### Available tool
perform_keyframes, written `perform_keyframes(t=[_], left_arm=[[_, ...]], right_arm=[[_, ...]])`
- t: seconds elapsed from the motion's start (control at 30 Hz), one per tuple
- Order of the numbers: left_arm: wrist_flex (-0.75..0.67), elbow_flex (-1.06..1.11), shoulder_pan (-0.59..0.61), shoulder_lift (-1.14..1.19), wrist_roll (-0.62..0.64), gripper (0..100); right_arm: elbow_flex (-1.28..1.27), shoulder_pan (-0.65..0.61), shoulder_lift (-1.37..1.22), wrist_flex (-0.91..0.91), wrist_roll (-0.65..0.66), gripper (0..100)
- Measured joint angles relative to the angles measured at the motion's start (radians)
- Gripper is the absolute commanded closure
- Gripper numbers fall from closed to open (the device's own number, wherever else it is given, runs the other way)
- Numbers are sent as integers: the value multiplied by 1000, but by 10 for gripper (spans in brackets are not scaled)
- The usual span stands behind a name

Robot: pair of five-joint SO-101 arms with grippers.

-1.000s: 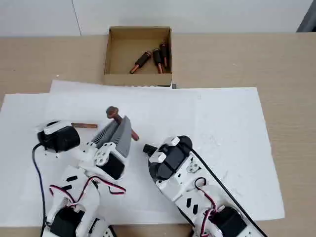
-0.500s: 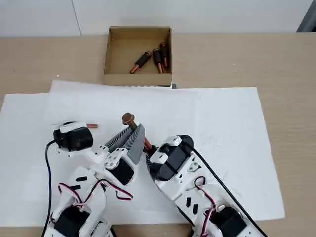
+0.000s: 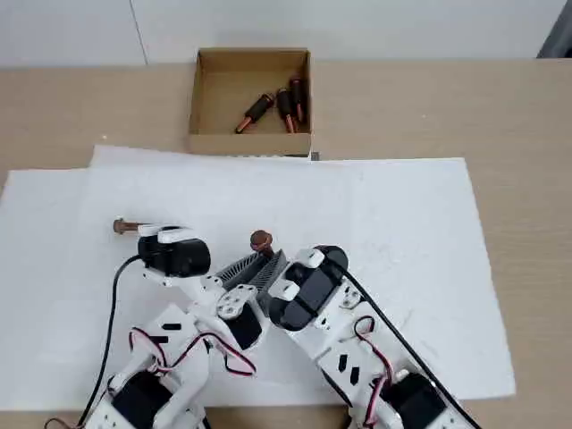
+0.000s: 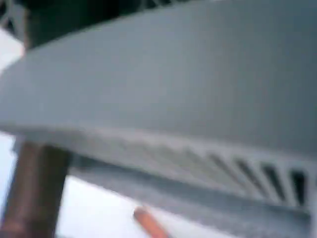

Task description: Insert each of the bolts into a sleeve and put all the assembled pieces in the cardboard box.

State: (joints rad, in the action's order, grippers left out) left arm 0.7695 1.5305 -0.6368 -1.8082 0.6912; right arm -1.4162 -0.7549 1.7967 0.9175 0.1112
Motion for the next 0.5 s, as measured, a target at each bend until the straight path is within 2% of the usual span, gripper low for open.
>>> perform_keyframes(t=[0.27, 0.5], left_arm=[[31, -3, 0, -2, -12, 981], [37, -3, 0, -2, -41, 785]], right_arm=[[-6, -2, 0, 2, 0, 995], [-6, -2, 0, 2, 0, 995]])
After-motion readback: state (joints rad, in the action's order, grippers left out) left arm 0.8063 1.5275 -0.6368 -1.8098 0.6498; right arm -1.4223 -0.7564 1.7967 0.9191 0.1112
